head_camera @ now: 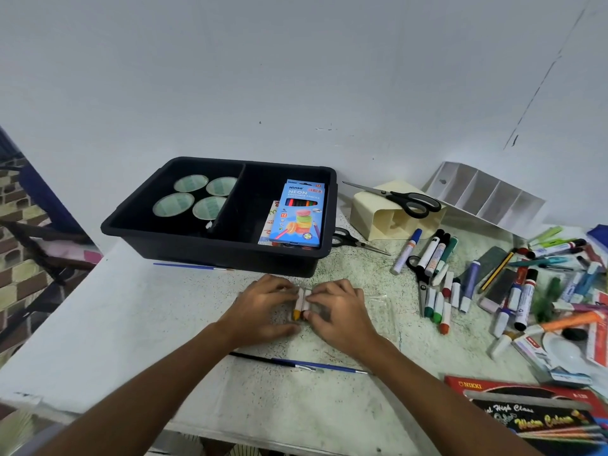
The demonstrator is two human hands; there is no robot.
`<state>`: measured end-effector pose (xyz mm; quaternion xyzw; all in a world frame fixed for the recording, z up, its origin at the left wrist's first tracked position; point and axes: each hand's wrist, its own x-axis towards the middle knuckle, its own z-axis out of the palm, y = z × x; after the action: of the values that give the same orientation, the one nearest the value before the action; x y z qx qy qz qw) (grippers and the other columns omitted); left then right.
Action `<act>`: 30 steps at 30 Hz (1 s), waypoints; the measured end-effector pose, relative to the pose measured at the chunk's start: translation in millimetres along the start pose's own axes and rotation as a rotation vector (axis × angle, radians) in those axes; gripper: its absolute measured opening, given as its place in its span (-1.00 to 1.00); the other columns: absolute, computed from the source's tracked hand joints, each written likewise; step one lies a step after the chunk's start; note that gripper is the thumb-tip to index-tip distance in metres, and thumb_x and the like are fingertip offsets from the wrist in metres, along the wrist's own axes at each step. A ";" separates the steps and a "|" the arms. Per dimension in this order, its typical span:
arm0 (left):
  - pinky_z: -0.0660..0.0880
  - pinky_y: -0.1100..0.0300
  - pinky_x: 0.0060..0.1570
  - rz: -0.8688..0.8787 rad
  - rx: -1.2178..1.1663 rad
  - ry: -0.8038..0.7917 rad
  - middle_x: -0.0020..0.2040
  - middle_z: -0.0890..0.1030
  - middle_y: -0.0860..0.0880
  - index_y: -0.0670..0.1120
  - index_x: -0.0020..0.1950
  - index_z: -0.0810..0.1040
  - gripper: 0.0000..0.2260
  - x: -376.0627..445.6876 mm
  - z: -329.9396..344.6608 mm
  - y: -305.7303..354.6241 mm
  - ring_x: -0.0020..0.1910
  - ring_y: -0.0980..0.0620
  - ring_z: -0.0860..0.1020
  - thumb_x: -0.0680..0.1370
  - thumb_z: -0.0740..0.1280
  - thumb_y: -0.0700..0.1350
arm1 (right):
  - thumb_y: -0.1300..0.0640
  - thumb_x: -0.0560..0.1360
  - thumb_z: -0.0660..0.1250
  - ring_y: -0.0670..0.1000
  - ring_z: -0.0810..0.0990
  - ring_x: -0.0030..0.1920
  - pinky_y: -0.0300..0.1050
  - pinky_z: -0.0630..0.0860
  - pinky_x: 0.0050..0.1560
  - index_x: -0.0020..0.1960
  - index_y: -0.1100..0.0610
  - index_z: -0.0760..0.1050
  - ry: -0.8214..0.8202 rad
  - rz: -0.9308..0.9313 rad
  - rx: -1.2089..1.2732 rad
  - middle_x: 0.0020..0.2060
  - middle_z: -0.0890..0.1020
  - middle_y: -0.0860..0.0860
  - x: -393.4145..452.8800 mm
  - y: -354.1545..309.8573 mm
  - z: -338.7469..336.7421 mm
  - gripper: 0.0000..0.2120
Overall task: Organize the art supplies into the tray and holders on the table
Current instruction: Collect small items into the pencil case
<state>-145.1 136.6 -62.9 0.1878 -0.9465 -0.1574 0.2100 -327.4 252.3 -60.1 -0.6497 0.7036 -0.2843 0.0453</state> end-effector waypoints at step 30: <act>0.57 -0.05 0.07 0.166 0.148 -0.057 0.27 0.57 -0.09 -0.14 0.23 0.62 -0.56 -2.4 2.2 -5.0 0.24 -0.06 0.52 0.53 0.35 0.15 | -0.10 0.47 0.35 0.01 0.43 0.15 0.04 0.32 0.08 0.17 0.05 0.63 0.006 -0.063 -0.027 0.11 0.61 -0.10 -4.0 1.0 0.3 -0.65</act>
<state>-142.6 133.7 -67.4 0.1190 -0.9734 -0.0746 0.1809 -327.6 256.0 -62.1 -0.6714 0.6865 -0.2780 0.0255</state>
